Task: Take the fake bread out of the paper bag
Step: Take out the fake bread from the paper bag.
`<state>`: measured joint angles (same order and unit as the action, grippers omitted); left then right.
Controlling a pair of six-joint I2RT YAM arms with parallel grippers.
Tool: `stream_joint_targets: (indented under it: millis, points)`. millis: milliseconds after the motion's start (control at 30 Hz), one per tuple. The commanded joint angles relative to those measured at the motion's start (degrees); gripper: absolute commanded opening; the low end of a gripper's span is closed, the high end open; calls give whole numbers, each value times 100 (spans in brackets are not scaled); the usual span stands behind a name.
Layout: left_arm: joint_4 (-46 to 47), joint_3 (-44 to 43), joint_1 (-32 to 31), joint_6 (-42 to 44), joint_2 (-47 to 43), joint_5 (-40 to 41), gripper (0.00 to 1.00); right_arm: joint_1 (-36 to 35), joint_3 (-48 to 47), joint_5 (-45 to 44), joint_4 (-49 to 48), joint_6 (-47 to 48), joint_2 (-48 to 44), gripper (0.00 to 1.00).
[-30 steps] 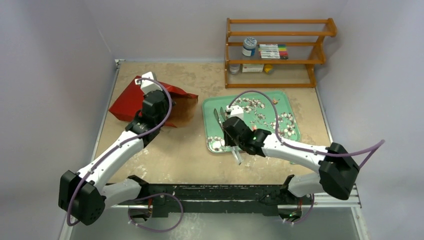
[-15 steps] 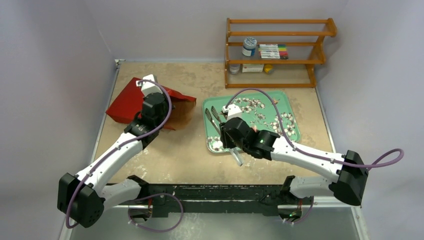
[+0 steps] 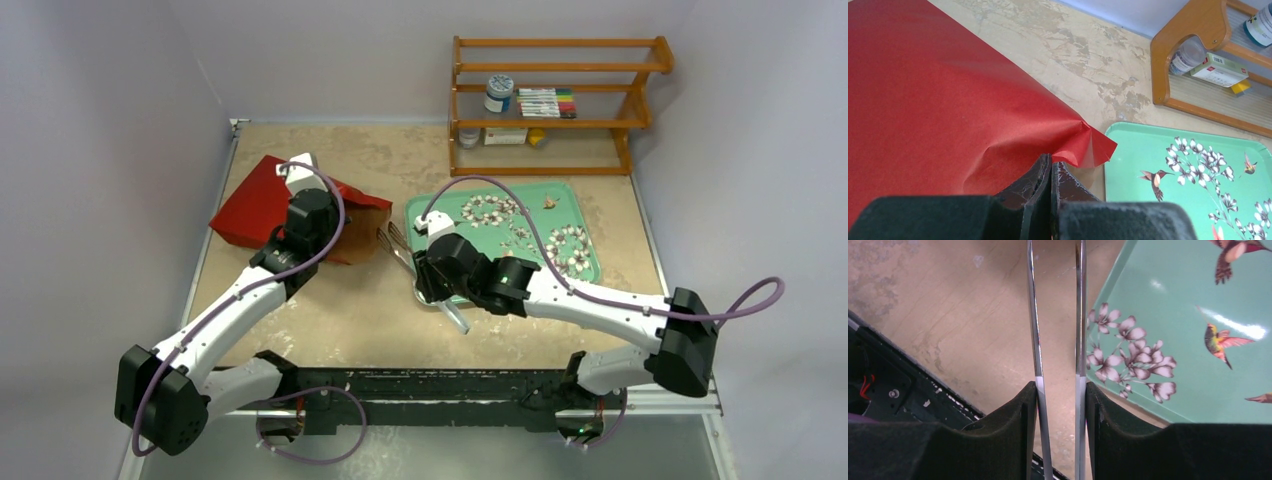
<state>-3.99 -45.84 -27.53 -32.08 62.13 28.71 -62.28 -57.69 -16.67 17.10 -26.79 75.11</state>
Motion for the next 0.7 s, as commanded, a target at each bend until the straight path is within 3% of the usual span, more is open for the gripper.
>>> stream_joint_targets:
  millis: [0,333,667]
  points:
    - [43,-16,11,10,-97,40,0,-125,-346,243,-337,131,180,39]
    - [-332,-113,6,68,-306,-365,0,-155,-651,434,-917,323,917,40]
    - [-1492,-534,11,67,-923,-22,0,-151,-1514,982,-1245,677,1971,42]
